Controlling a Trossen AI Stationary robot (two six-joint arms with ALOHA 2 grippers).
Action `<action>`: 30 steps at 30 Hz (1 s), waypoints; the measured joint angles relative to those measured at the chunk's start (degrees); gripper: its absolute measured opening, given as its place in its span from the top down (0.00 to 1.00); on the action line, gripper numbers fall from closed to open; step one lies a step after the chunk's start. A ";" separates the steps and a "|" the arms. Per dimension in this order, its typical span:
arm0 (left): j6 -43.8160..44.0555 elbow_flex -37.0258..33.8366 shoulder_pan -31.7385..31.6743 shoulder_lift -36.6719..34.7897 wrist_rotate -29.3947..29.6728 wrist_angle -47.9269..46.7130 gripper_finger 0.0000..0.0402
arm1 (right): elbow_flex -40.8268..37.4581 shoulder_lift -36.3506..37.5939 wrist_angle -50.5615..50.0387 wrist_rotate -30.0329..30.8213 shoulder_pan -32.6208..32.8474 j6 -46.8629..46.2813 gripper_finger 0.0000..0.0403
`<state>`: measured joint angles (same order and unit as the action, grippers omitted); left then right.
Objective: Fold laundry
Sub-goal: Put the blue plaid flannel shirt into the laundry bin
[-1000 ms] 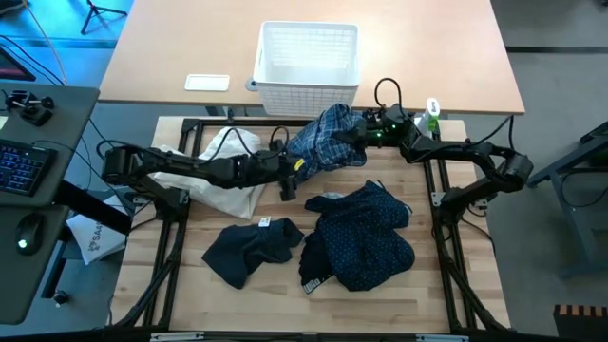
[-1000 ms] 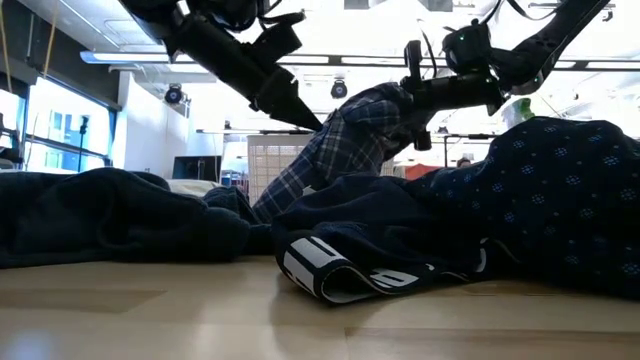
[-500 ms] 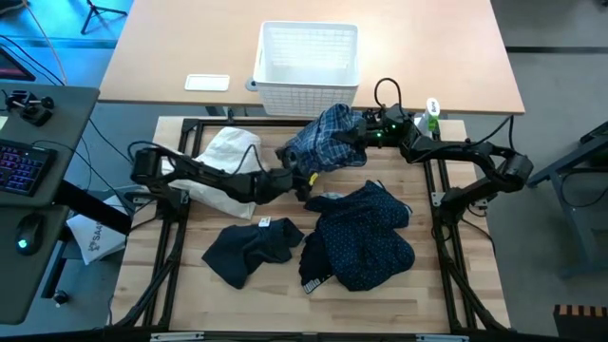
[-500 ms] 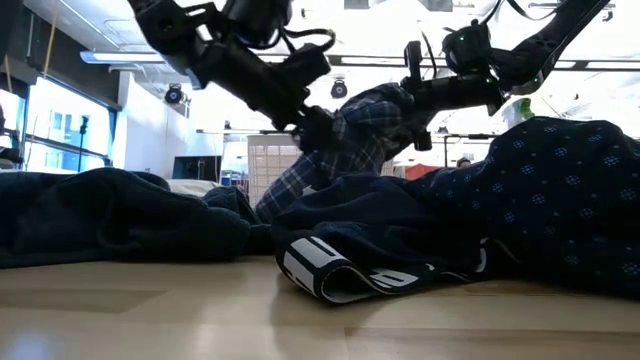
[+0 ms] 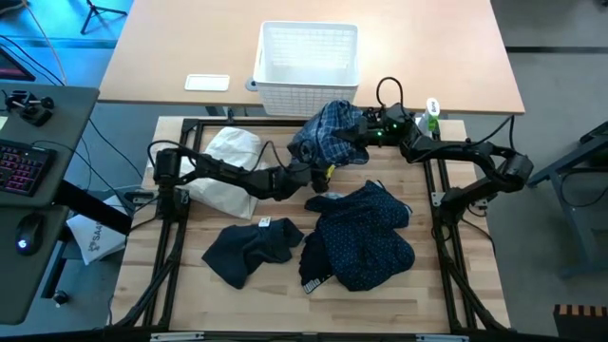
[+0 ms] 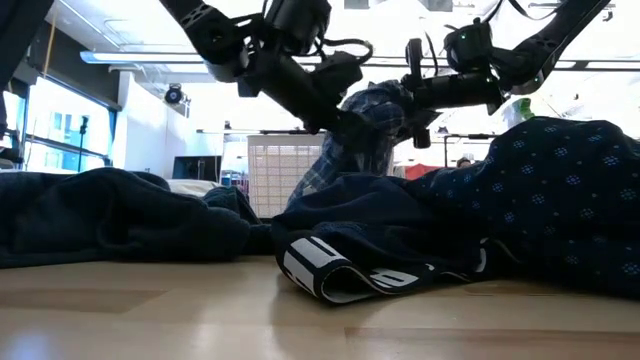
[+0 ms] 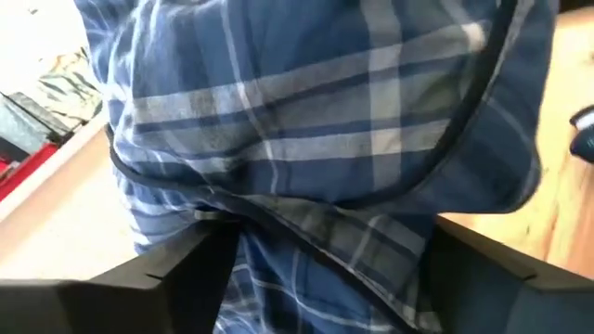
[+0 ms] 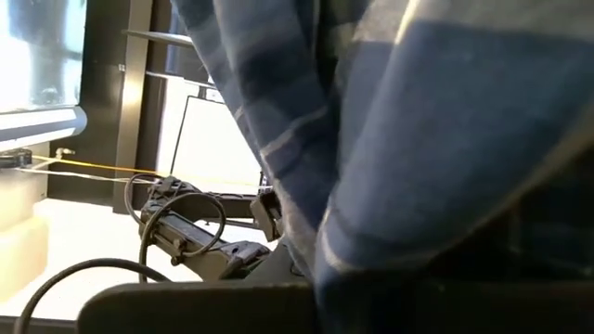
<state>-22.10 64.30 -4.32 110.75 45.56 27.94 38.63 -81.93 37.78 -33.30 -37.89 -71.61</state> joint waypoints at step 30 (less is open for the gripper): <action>-7.13 0.06 -4.41 -22.52 -18.33 -33.84 0.99 | 0.00 0.30 3.83 -16.70 -4.86 0.42 0.44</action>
<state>-29.23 64.36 -8.73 88.23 27.24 -5.90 38.63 -81.63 41.60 -50.00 -42.75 -71.19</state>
